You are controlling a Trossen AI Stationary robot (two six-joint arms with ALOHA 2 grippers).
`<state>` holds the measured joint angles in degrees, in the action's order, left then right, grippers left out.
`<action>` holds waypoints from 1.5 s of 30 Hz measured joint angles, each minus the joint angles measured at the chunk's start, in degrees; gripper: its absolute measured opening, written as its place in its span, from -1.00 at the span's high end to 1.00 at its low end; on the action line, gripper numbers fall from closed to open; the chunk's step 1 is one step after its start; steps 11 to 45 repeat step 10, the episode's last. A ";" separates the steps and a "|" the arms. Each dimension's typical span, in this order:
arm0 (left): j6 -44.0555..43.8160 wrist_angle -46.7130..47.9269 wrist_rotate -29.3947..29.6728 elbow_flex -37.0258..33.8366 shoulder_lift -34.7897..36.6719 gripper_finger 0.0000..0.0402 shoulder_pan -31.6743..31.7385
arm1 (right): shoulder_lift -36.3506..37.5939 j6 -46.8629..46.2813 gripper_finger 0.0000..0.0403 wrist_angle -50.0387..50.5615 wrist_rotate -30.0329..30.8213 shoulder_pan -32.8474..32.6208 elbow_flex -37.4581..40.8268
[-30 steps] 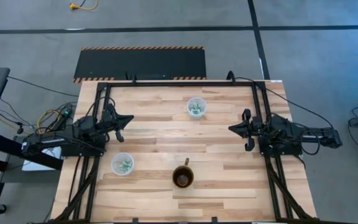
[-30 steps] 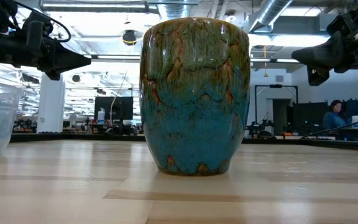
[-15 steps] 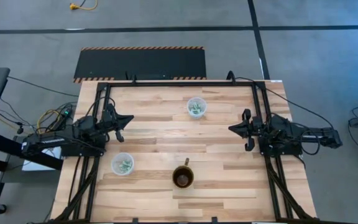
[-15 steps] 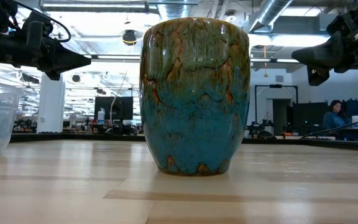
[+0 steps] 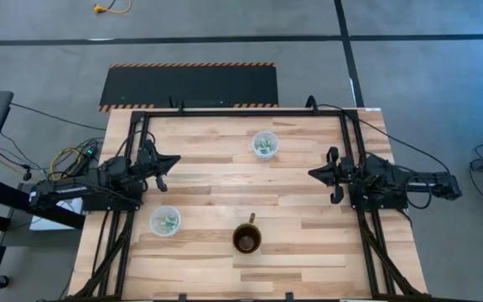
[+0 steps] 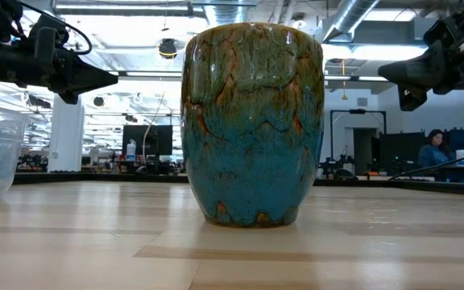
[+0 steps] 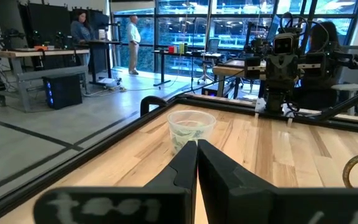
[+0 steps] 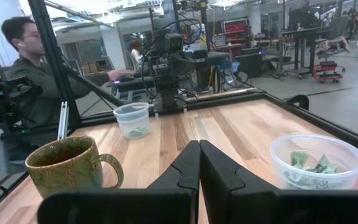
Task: Pick and place items into bin
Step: Return to Home Position
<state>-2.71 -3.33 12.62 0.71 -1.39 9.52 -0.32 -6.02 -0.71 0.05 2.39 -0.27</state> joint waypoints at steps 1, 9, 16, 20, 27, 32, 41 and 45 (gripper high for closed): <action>0.14 0.00 0.00 0.00 -0.01 0.99 0.00 | 0.00 0.00 1.00 0.00 0.00 0.00 0.00; 0.24 0.00 0.00 0.00 -0.02 0.99 0.00 | 0.00 0.00 1.00 0.00 0.01 0.00 0.00; 0.34 0.00 0.00 0.00 -0.02 0.99 0.00 | 0.00 0.00 1.00 0.00 0.00 0.01 0.00; 0.34 0.00 0.00 0.00 -0.02 0.99 0.00 | 0.00 0.00 1.00 0.00 0.00 0.01 0.00; 0.34 0.00 0.00 0.00 -0.02 0.99 0.00 | 0.00 0.00 1.00 0.00 0.00 0.01 0.00; 0.34 0.00 0.00 0.00 -0.02 0.99 0.00 | 0.00 0.00 1.00 0.00 0.00 0.01 0.00; 0.34 0.00 0.00 0.00 -0.02 0.99 0.00 | 0.00 0.00 1.00 0.00 0.00 0.01 0.00; 0.34 0.00 0.00 0.00 -0.02 0.99 0.00 | 0.00 0.00 1.00 0.00 0.00 0.01 0.00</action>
